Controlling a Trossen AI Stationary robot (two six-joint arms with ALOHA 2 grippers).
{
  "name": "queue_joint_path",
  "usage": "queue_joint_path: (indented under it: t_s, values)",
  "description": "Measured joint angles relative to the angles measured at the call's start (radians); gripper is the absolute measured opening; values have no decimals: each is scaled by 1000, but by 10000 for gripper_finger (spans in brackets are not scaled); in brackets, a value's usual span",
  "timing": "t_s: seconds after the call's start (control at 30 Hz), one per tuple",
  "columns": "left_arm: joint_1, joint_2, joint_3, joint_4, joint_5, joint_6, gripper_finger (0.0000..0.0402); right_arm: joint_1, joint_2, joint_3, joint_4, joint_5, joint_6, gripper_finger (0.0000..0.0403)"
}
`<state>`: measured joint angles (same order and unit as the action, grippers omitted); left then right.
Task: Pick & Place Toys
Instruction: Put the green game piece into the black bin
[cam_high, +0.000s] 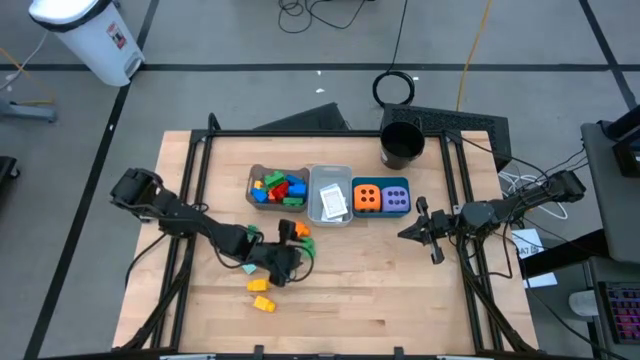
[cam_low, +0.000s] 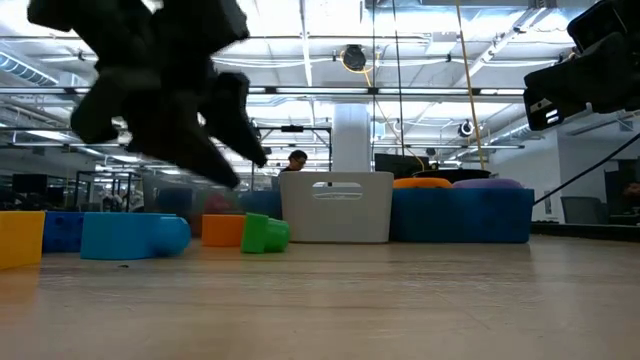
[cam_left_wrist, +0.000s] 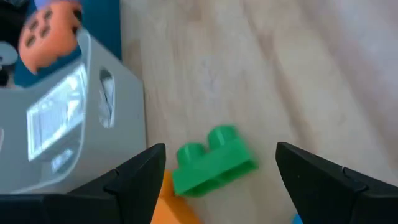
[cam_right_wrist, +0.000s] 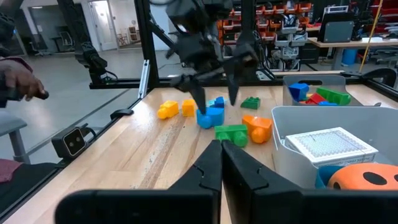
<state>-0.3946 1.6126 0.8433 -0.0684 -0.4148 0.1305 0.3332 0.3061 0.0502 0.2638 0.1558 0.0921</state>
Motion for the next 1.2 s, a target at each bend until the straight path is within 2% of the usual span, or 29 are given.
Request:
queue_joint_path:
  t_s: [0.27, 0.33, 0.57, 0.67, 0.8, 1.0, 1.2]
  values:
    - [26, 128, -1, 35, -13, 131, 310, 0, 0, 0, 1, 0, 0, 4]
    - [34, 148, 0, 62, -37, 135, 310, 0, 2, 0, 2, 0, 0, 4]
    - [67, 177, 0, 133, -18, 151, 310, 0, 5, 0, 0, 0, 0, 3]
    - [91, 177, 0, 127, 26, 143, 310, 0, 6, 0, 0, 0, 0, 4]
    - [130, 180, 0, 122, 86, 58, 310, 0, 6, 0, 0, 0, 0, 2]
    - [158, 179, 1, 146, 245, -124, 310, 0, 6, 0, 0, 0, 0, 4]
    - [158, 179, 1, 249, 474, -288, 310, 0, 6, 0, 0, 0, 0, 2]
